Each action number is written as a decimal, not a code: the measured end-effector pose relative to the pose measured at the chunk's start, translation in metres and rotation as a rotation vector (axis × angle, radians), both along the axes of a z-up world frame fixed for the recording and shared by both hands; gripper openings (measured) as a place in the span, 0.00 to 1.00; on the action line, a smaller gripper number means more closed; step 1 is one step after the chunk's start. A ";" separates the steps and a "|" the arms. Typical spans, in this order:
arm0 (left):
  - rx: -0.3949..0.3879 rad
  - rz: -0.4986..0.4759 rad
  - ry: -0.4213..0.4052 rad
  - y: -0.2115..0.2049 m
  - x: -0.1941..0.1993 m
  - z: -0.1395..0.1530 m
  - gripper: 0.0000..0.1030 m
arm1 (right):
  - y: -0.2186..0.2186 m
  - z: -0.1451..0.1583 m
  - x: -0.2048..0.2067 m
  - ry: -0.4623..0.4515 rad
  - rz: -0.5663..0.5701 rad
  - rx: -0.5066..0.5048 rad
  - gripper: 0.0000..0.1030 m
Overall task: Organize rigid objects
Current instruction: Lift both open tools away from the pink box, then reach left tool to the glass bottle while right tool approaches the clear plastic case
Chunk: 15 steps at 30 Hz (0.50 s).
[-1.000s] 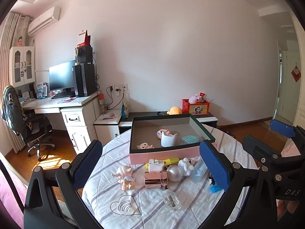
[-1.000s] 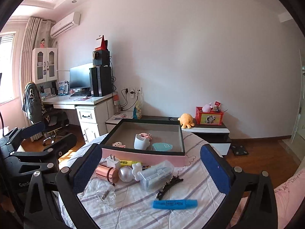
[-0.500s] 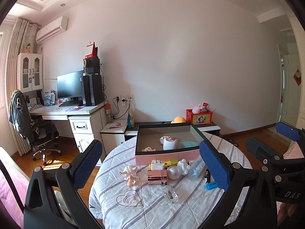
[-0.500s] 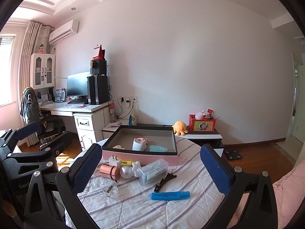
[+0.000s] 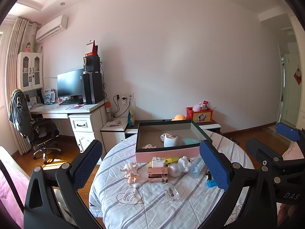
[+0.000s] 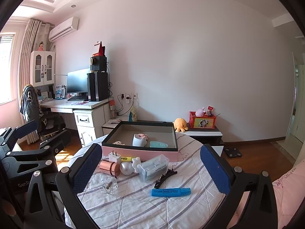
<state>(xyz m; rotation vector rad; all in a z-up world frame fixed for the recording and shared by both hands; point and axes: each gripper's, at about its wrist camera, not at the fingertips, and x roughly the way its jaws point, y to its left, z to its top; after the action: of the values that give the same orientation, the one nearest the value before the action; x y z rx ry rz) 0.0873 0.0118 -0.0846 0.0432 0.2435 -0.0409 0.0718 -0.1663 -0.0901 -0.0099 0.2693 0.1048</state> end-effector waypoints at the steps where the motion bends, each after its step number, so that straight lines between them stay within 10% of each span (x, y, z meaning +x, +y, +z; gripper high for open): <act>1: 0.000 -0.005 0.013 0.001 0.002 -0.003 1.00 | 0.000 -0.003 0.003 0.012 0.005 0.003 1.00; 15: -0.004 -0.022 0.307 -0.002 0.056 -0.089 1.00 | -0.005 -0.091 0.058 0.258 0.016 0.000 1.00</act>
<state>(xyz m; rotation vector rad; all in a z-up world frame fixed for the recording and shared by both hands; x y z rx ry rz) 0.1433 0.0101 -0.1738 0.0351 0.5497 -0.0705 0.1295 -0.1717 -0.1809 0.0017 0.5272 0.1216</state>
